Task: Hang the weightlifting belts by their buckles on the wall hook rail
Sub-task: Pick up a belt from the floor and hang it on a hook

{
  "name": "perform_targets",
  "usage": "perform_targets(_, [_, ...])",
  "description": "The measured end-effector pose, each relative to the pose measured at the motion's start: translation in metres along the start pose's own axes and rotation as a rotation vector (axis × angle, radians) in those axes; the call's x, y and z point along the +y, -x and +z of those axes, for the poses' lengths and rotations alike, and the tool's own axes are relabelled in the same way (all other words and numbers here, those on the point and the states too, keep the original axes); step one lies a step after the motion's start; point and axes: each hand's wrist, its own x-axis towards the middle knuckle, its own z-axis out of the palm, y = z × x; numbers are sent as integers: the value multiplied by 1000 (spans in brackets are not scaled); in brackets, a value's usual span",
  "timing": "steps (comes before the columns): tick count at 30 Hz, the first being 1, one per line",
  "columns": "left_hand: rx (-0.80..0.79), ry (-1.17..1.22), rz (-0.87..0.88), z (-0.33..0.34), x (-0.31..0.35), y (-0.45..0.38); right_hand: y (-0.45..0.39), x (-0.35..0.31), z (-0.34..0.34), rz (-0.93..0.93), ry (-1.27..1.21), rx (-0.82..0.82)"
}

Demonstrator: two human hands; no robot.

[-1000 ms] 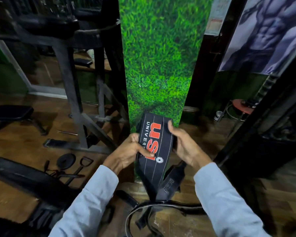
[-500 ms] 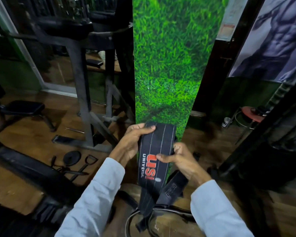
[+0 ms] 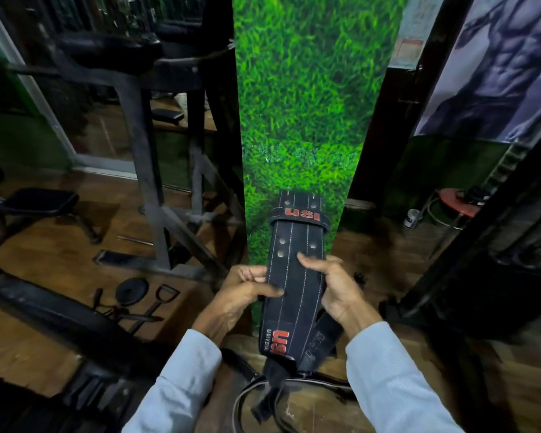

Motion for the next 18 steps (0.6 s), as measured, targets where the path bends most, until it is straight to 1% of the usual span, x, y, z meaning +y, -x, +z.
perform_targets(2, [78, -69, -89, -3, 2, 0, 1, 3, -3, -86, 99, 9])
perform_targets(3, [133, -98, -101, -3, 6, 1, 1, 4, -5, -125, 139, -12])
perform_targets(5, [243, -61, -15, -2, 19, 1, 7, 1, -5, -190, 208, -62])
perform_targets(6, [240, 6, 51, 0, 27, -1, 10, 0, -5, -220, 233, -80])
perform_targets(8, [156, 160, 158, 6, 49, -6, 13, 3, -4, -259, 275, -122])
perform_targets(10, [92, 238, 246, 12, 71, -12, 15, 6, 0, -278, 320, -170])
perform_targets(14, [122, 217, 353, 19, 83, -15, 18, -6, 4, -295, 363, -211])
perform_targets(16, [137, 198, 377, 17, 76, -14, 19, -27, 2, -387, 342, -162])
perform_targets(18, [118, 187, 383, 15, 70, -11, 19, -59, 4, -495, 278, -112])
